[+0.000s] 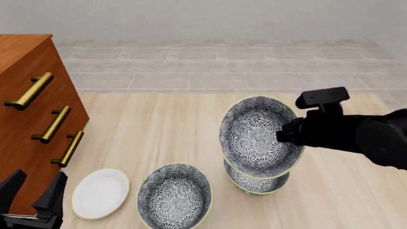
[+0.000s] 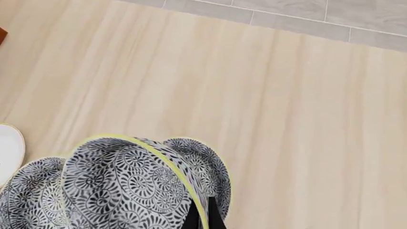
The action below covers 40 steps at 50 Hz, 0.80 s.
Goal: Stack the bowl at the front on the bowl in the middle.
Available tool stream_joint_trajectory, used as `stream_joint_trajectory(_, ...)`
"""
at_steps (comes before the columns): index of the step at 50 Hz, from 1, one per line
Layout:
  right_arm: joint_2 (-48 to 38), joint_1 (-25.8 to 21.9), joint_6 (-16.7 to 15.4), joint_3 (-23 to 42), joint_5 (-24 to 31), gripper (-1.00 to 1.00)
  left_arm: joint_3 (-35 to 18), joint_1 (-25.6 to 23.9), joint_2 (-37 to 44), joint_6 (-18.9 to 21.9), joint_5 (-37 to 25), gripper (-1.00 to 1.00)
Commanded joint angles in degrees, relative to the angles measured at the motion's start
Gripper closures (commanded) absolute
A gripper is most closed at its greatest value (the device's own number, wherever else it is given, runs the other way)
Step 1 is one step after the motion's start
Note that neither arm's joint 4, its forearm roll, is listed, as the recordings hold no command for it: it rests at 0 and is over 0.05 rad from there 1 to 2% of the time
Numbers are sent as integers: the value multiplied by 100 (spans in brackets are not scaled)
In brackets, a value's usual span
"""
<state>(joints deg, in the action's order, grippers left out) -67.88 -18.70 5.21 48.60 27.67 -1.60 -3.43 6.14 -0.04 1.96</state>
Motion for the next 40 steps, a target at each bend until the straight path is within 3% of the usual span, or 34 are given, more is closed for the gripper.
stream_joint_trajectory(1, -106, -171, 108, 56, 3, 100, 0, 48, 10, -83, 24, -100)
stream_joint_trajectory(40, -622, 117, -97, -472, -681, 100, 29, 41, 53, -95, 83, -100)
